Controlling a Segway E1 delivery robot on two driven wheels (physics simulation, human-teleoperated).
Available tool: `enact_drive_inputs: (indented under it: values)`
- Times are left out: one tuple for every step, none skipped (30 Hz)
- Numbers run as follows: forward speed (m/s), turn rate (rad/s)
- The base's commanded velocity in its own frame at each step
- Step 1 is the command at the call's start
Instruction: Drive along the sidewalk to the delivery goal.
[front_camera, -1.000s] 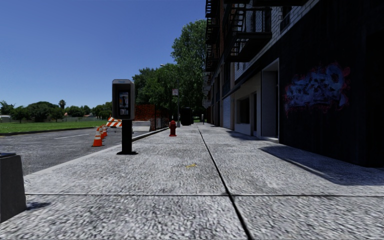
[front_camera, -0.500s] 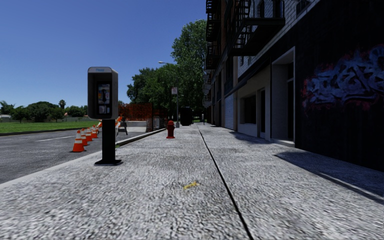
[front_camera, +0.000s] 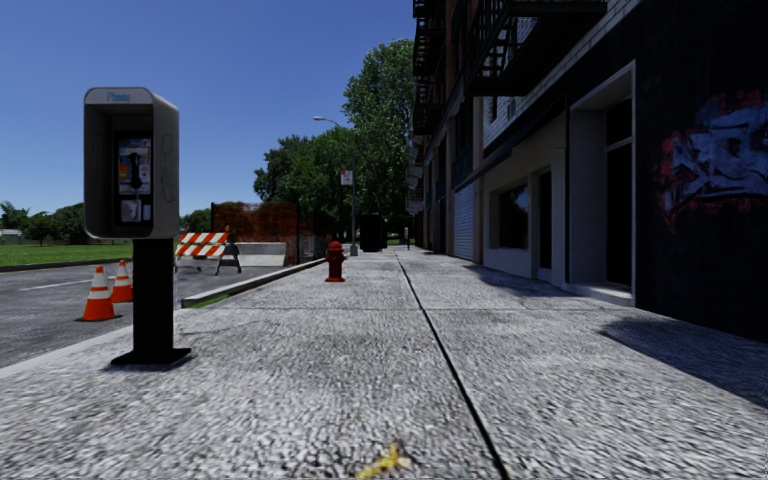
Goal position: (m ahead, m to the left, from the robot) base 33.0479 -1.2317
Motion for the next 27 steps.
enact_drive_inputs:
  values:
    - [2.00, 0.00]
    - [2.00, 0.00]
    - [2.00, 0.00]
    - [2.00, 0.00]
    - [2.00, 0.00]
    - [2.00, 0.00]
    - [2.00, 0.00]
    - [2.00, 0.00]
    - [2.00, 0.00]
    - [2.00, 0.00]
    - [2.00, 0.00]
    - [2.00, 0.00]
    - [2.00, 0.00]
    - [2.00, 0.00]
    - [2.00, 0.00]
    - [2.00, 0.00]
    - [2.00, 0.00]
    - [2.00, 0.00]
    - [2.00, 0.00]
    - [2.00, 0.00]
    - [2.00, 0.00]
    - [2.00, 0.00]
    - [2.00, 0.00]
    - [2.00, 0.00]
    - [2.00, 0.00]
    - [2.00, 0.00]
    - [2.00, 0.00]
